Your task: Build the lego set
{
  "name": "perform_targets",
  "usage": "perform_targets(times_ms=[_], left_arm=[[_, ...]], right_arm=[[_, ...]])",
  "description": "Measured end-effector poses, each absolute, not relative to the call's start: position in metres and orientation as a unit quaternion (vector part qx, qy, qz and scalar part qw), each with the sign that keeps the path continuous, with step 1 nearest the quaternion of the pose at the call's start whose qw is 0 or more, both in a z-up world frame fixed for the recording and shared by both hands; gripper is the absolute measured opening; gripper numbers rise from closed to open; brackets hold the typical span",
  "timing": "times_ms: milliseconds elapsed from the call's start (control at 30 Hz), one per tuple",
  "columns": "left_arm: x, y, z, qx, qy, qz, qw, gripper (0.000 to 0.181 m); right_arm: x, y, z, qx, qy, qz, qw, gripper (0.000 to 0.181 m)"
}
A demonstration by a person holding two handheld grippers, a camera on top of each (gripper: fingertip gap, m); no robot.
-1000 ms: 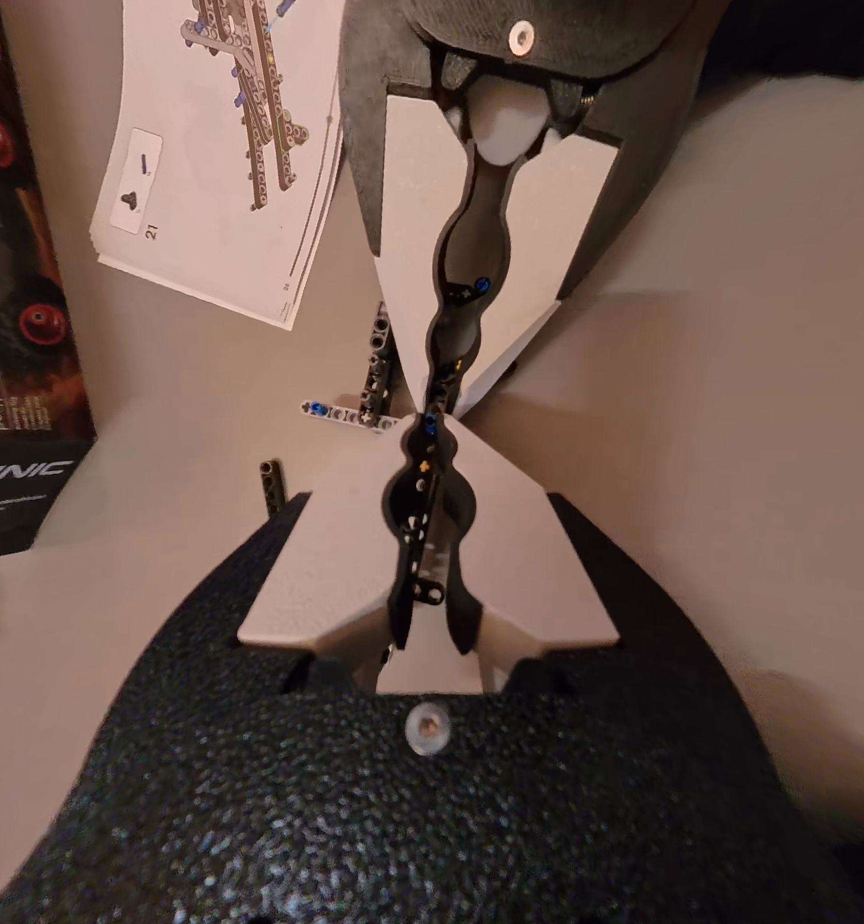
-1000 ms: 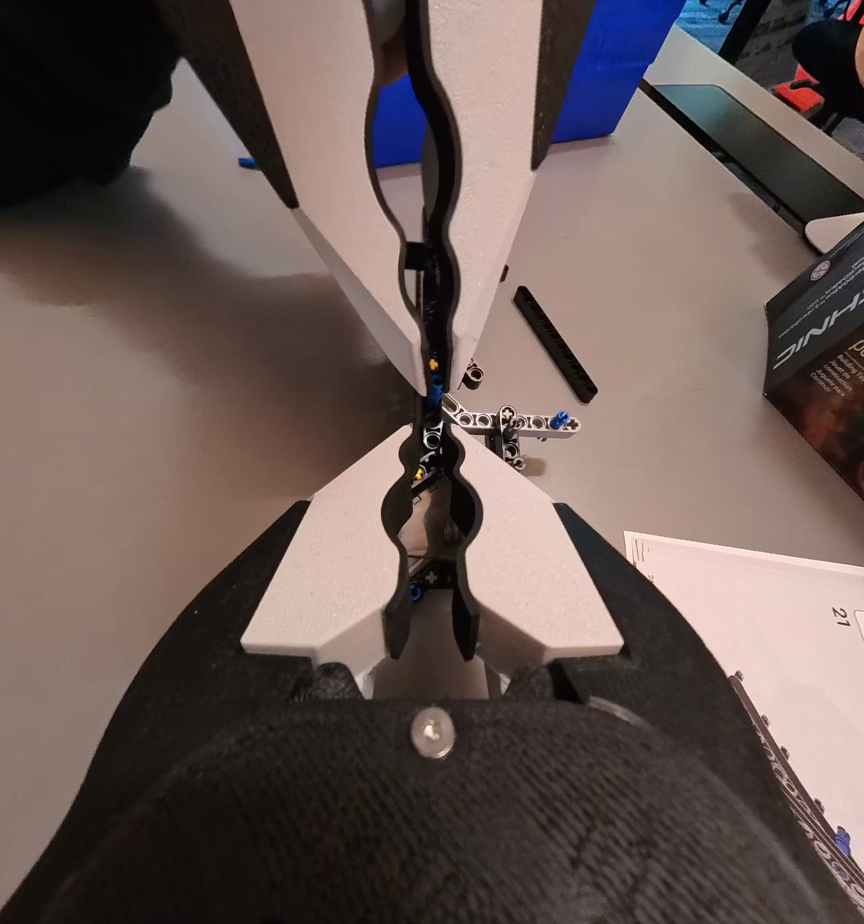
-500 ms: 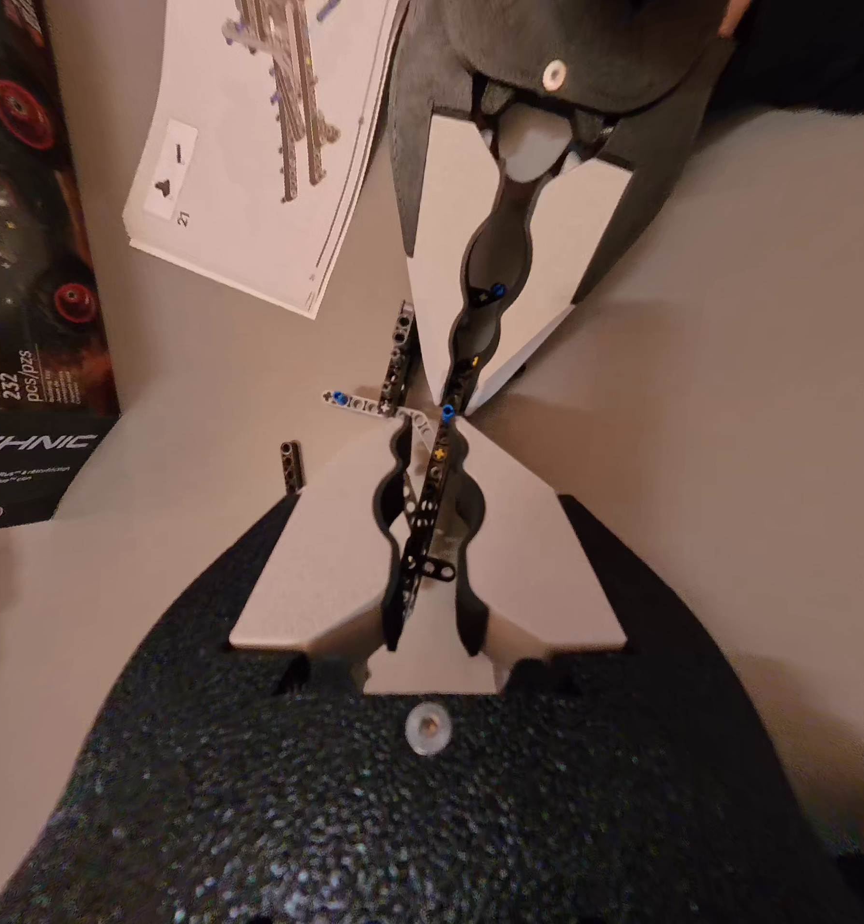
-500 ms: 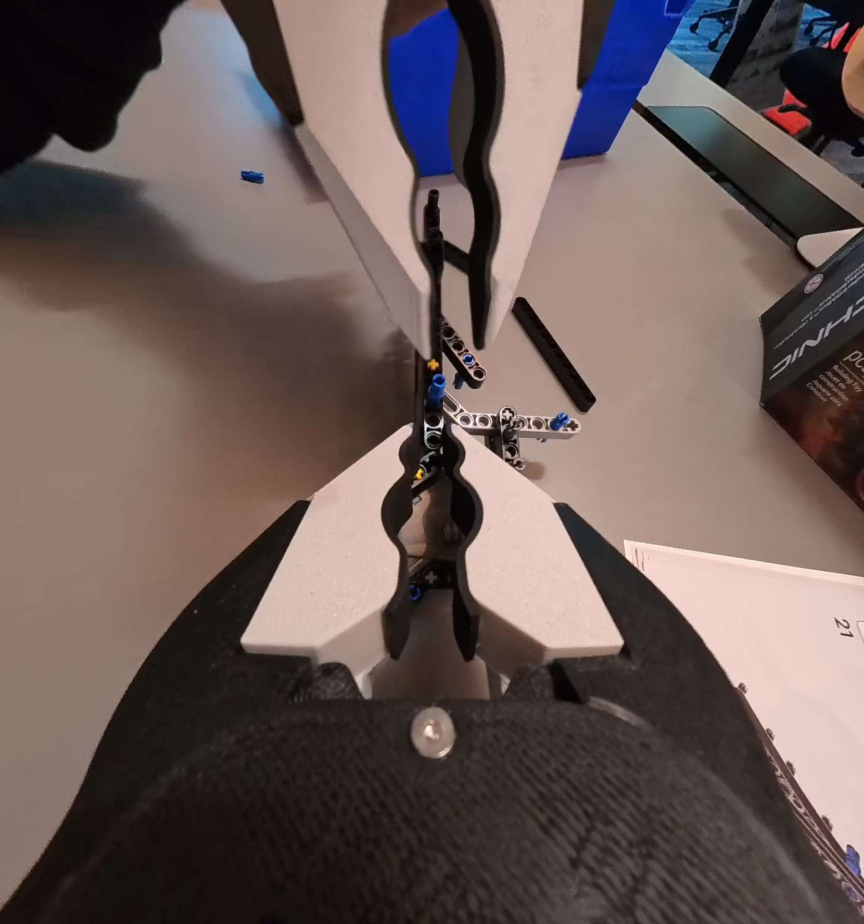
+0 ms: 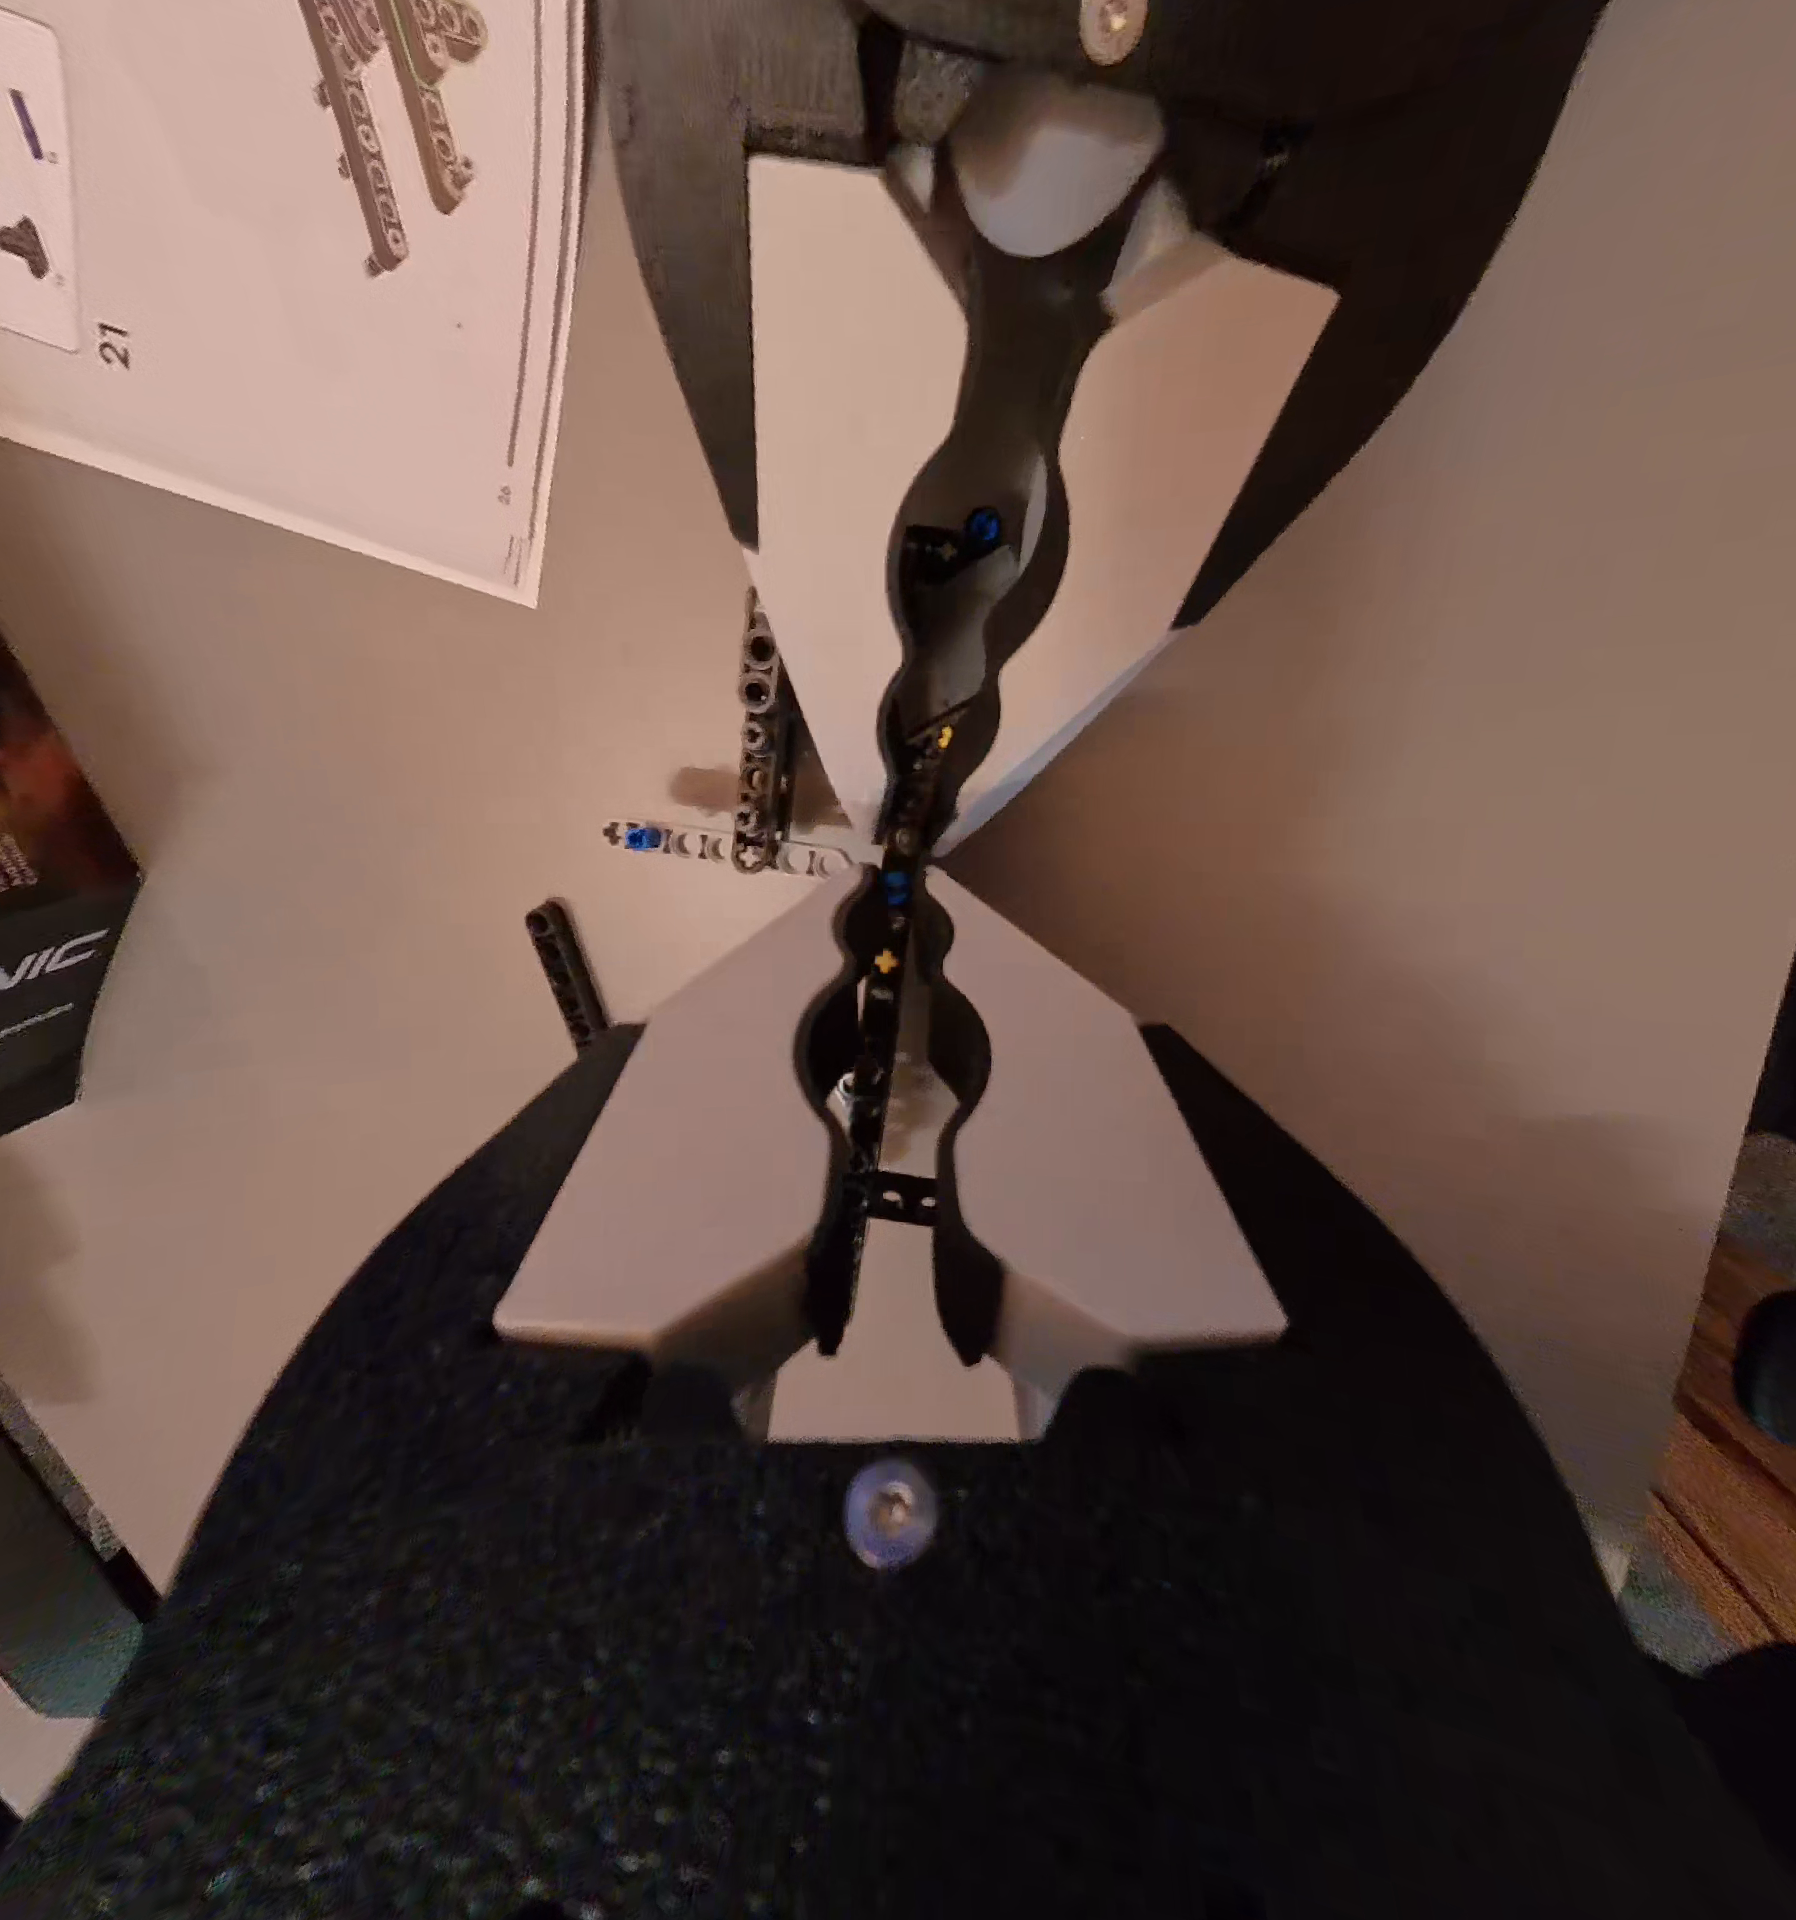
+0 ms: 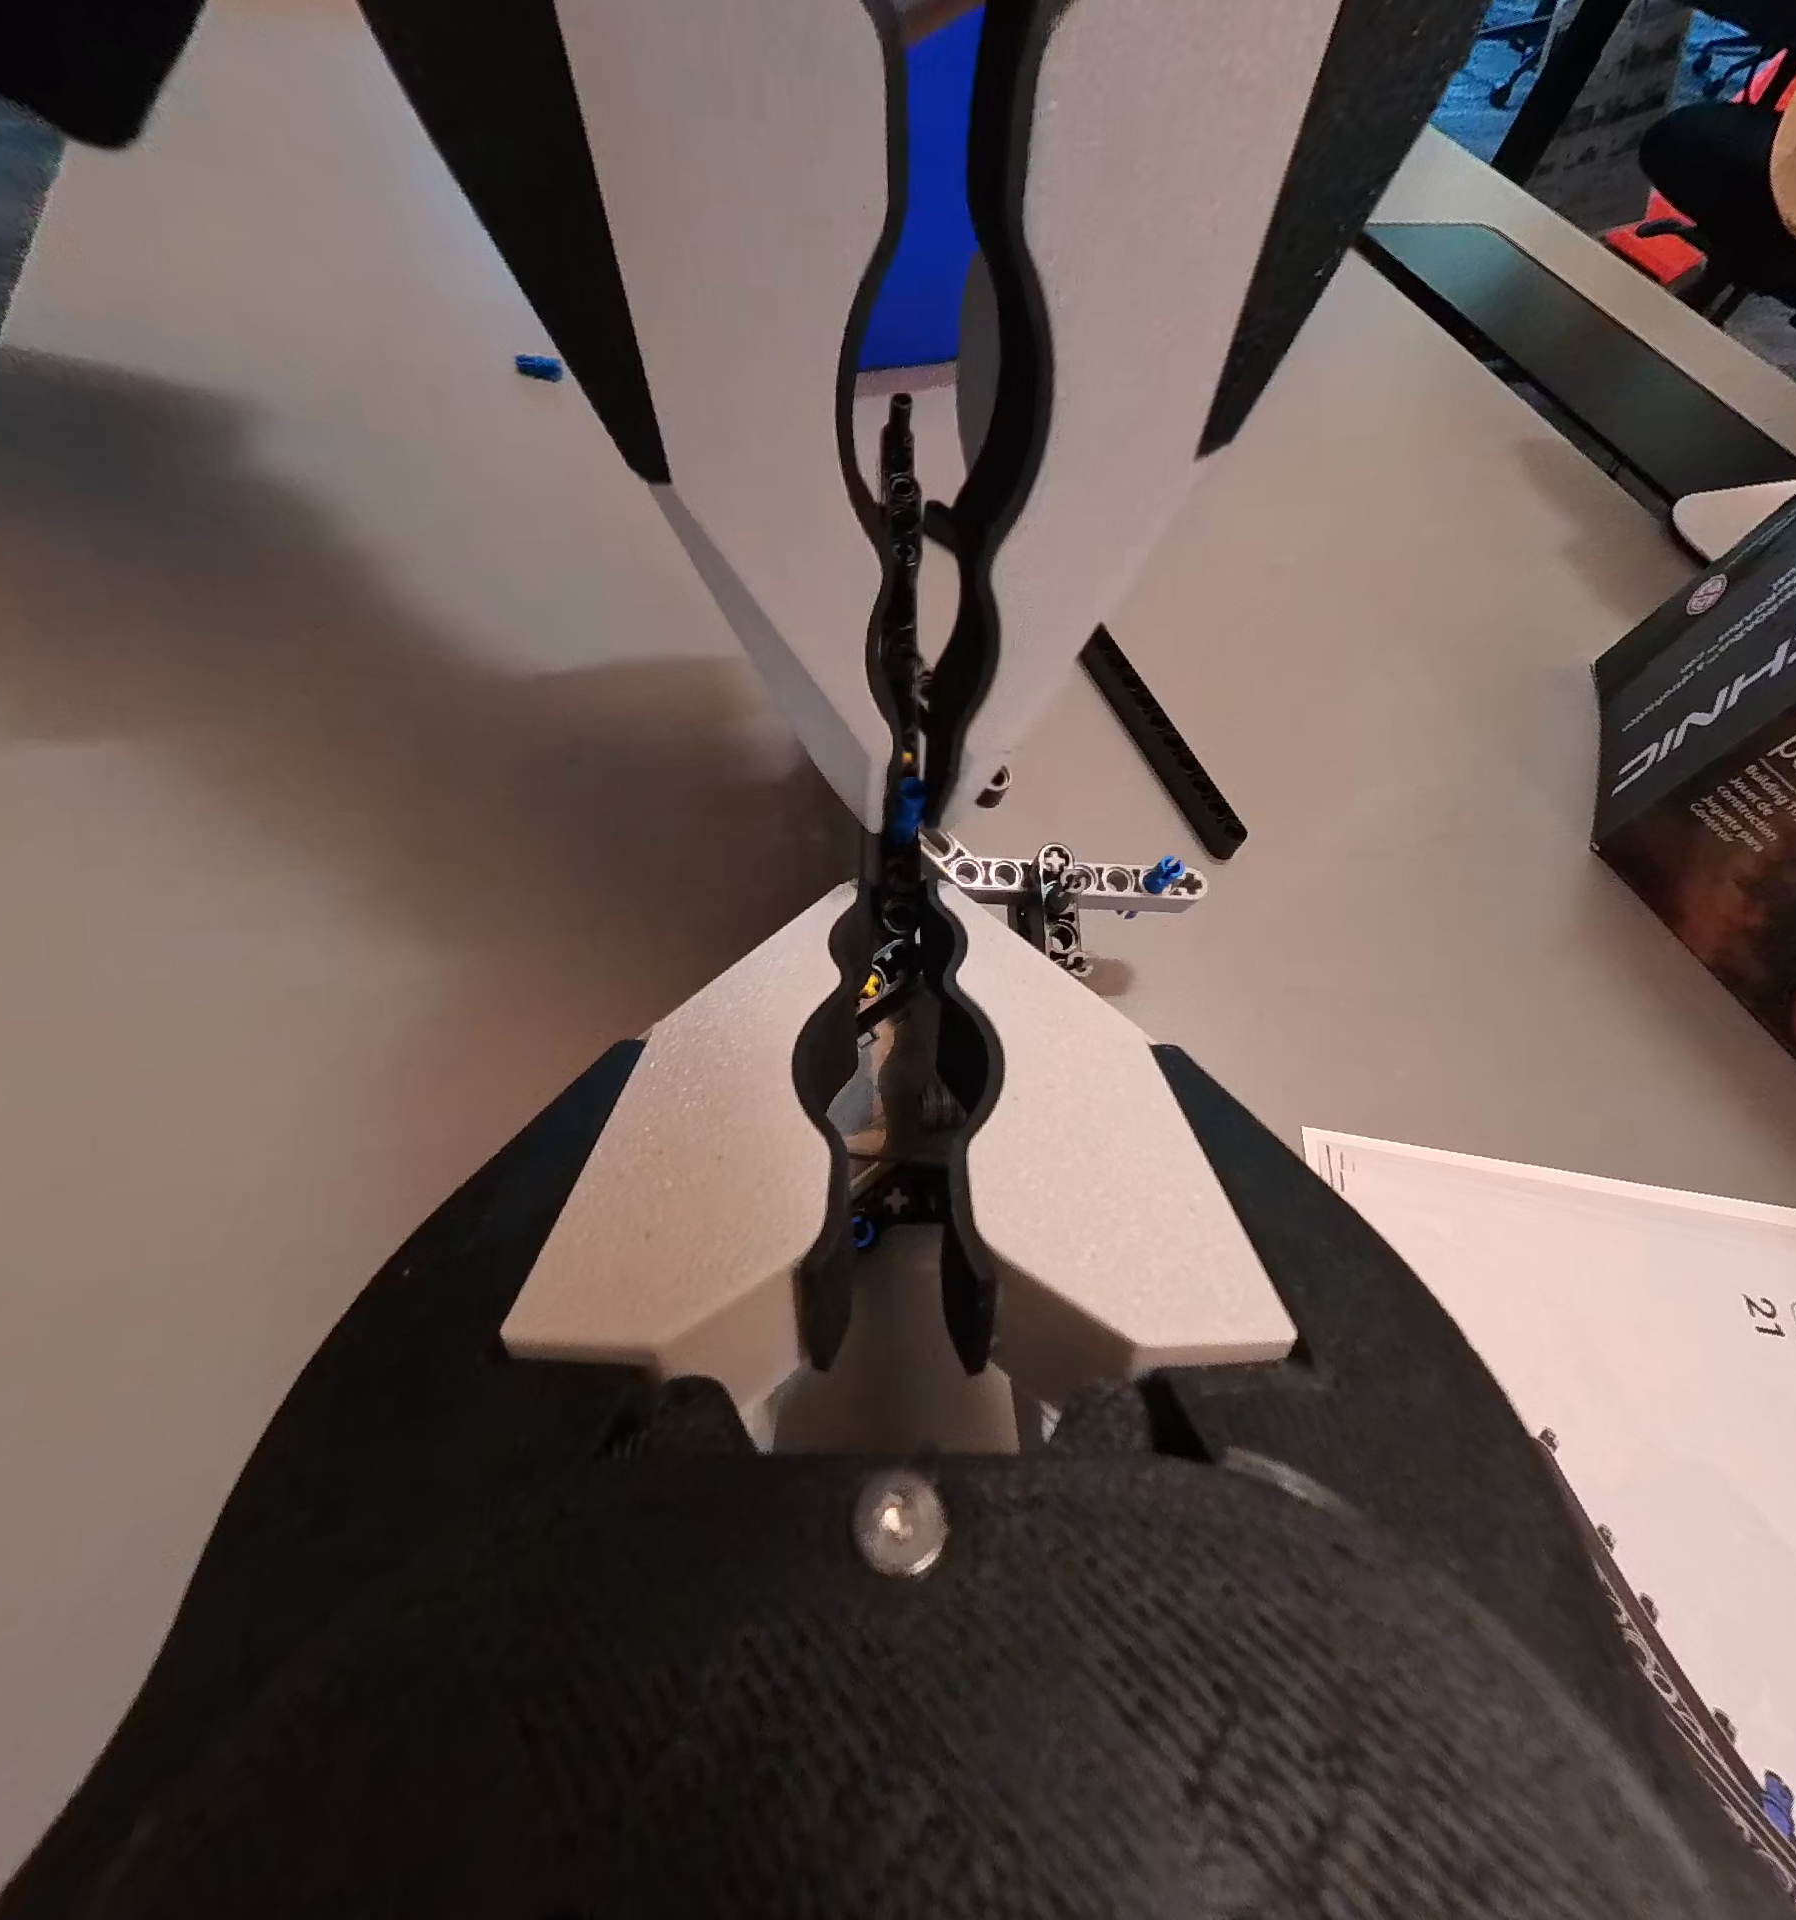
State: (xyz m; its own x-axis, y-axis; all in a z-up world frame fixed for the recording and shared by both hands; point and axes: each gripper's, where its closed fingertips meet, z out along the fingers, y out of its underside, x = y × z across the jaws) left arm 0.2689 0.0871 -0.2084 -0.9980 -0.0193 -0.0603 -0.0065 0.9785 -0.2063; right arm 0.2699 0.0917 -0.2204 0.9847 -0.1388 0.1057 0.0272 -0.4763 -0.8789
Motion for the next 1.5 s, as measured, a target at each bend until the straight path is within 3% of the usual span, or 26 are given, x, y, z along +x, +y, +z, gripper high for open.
perform_targets(times_ms=[33,900,1000,1167,1400,1500], left_arm=[[0.269,0.087,-0.208,-0.003,0.994,-0.099,0.034,0.002],[0.268,0.09,-0.216,0.016,0.997,-0.067,0.018,0.003],[0.272,0.09,-0.206,-0.001,0.992,-0.118,0.043,0.011],[0.262,0.071,-0.148,-0.094,0.931,-0.353,0.017,0.014],[0.292,0.117,-0.128,-0.254,0.814,-0.484,0.197,0.022],[0.295,0.138,-0.129,-0.301,0.76,-0.53,0.226,0.022]], right_arm=[[0.27,0.092,-0.22,-0.855,0.033,-0.081,0.511,0.006],[0.269,0.092,-0.221,-0.856,0.035,-0.077,0.51,0.006],[0.268,0.092,-0.22,-0.856,0.037,-0.063,0.513,0.005],[0.268,0.093,-0.22,-0.855,0.038,-0.058,0.513,0.006],[0.268,0.091,-0.22,-0.855,0.042,-0.055,0.514,0.006],[0.266,0.084,-0.217,-0.849,0.049,-0.019,0.525,0.005]])
